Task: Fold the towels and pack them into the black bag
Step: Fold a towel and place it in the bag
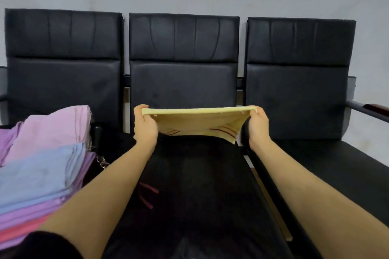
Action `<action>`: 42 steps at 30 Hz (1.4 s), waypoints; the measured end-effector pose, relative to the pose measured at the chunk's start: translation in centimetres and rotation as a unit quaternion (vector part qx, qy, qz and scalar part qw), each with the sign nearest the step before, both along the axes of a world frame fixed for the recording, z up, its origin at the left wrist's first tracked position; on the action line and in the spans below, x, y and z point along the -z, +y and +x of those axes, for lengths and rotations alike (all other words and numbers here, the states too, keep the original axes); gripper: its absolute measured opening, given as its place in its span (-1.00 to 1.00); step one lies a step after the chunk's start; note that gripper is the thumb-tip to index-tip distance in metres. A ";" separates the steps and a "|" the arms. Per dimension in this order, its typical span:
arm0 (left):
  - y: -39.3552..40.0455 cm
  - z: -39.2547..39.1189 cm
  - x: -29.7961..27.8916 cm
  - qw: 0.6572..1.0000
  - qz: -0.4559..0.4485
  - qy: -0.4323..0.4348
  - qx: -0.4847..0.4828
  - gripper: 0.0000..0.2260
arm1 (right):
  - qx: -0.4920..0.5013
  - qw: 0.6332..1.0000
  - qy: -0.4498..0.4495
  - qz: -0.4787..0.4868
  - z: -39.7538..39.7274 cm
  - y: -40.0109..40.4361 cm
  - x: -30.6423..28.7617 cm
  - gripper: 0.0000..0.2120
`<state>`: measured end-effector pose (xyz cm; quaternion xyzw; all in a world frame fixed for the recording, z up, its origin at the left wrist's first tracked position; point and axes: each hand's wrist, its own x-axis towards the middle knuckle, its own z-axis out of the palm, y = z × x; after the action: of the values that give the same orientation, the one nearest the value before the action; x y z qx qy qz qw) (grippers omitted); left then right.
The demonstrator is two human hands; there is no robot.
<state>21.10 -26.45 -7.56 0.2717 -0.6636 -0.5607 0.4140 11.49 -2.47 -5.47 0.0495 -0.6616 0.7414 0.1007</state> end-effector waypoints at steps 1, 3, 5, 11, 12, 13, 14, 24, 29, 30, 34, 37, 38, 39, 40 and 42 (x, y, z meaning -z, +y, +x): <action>0.3 0.5 1.1 1.000 0.003 -0.030 -0.010 -0.74 | 0.011 1.000 -0.011 0.016 0.4 0.3 1.1 -0.73; 0.9 1.5 3.0 0.996 -0.001 -0.078 -0.049 -0.76 | 0.044 0.995 -0.031 0.089 0.9 0.6 3.0 -0.73; 1.4 2.6 4.4 0.991 -0.012 -0.104 -0.085 -0.74 | 0.093 0.980 -0.064 0.163 1.8 0.9 4.3 -0.72; 1.6 4.5 6.8 0.958 -0.112 -0.235 -0.120 -0.69 | 0.132 0.958 -0.087 0.239 3.7 2.0 6.6 -0.71; 1.4 4.6 7.1 0.949 -0.127 -0.263 -0.117 -0.70 | 0.128 0.959 -0.090 0.238 3.7 2.2 7.0 -0.68; 1.1 4.6 7.7 0.941 -0.137 -0.291 -0.110 -0.71 | 0.118 0.960 -0.098 0.234 3.6 2.3 7.5 -0.66; 0.8 4.5 8.1 0.932 -0.149 -0.315 -0.101 -0.72 | 0.103 0.963 -0.111 0.225 3.3 2.4 8.0 -0.67; -1.2 2.6 13.0 0.781 -0.345 -0.519 -0.018 -0.87 | -0.003 0.917 -0.120 0.379 0.4 1.3 12.7 -0.79; -1.4 2.7 14.2 0.718 -0.467 -0.515 -0.013 -0.85 | 0.030 0.857 -0.049 0.513 -0.2 0.2 13.1 -0.72; -1.6 2.6 14.2 0.712 -0.483 -0.508 -0.030 -0.81 | 0.046 0.847 -0.030 0.529 -0.3 0.0 12.9 -0.73; -3.4 2.3 14.3 0.687 -0.583 -0.424 -0.093 -0.63 | 0.056 0.825 0.002 0.562 -1.1 -1.5 12.0 -0.76; -3.9 2.2 14.0 0.637 -0.602 -0.471 -0.095 -0.61 | 0.037 0.807 -0.015 0.589 -1.9 -2.5 11.9 -0.77; -3.5 2.1 13.8 0.623 -0.593 -0.505 -0.073 -0.64 | 0.031 0.798 -0.017 0.601 -2.1 -2.9 12.2 -0.77; -3.3 1.9 14.1 0.610 -0.588 -0.527 -0.061 -0.67 | 0.027 0.789 -0.019 0.613 -2.3 -3.1 12.6 -0.77; -3.4 1.6 14.5 0.598 -0.593 -0.535 -0.059 -0.67 | 0.023 0.781 -0.020 0.624 -2.5 -3.3 13.1 -0.77; -3.4 1.4 14.9 0.588 -0.592 -0.548 -0.049 -0.69 | 0.020 0.767 -0.011 0.642 -2.8 -3.4 14.3 -0.77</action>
<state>22.54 -29.90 -22.47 0.2546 -0.9361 0.2326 0.0686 8.69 -5.91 -19.81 0.0816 -0.9850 0.1424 0.0531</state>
